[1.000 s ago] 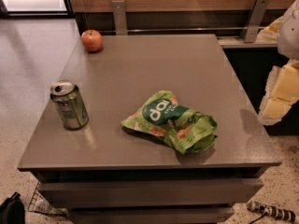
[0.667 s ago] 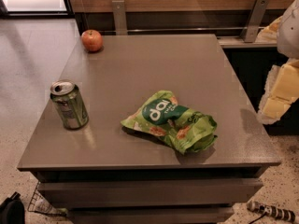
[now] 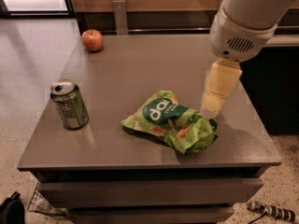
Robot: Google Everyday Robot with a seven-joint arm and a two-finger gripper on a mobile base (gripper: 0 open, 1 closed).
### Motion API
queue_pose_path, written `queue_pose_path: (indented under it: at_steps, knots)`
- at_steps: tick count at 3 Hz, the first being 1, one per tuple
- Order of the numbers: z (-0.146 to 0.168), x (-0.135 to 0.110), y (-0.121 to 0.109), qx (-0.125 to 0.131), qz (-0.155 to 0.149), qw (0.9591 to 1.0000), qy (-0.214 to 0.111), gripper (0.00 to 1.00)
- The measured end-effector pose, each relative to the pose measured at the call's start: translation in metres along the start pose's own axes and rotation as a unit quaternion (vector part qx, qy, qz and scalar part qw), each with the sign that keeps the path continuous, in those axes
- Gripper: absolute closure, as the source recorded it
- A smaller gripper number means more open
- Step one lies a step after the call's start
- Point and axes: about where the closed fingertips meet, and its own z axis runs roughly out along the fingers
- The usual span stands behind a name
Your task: Move green rice chip bag near apple
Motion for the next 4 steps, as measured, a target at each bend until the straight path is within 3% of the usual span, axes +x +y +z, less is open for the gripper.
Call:
queue_pose_path:
  at_steps: [2, 3, 4]
  knots:
    - [0.047, -0.039, 0.038, -0.022, 0.048, 0.9967, 0.062, 0.00]
    - [0.068, -0.037, 0.056, -0.042, 0.070, 0.9948, 0.062, 0.00]
    - [0.076, -0.027, 0.058, -0.046, 0.081, 0.9951, 0.034, 0.00]
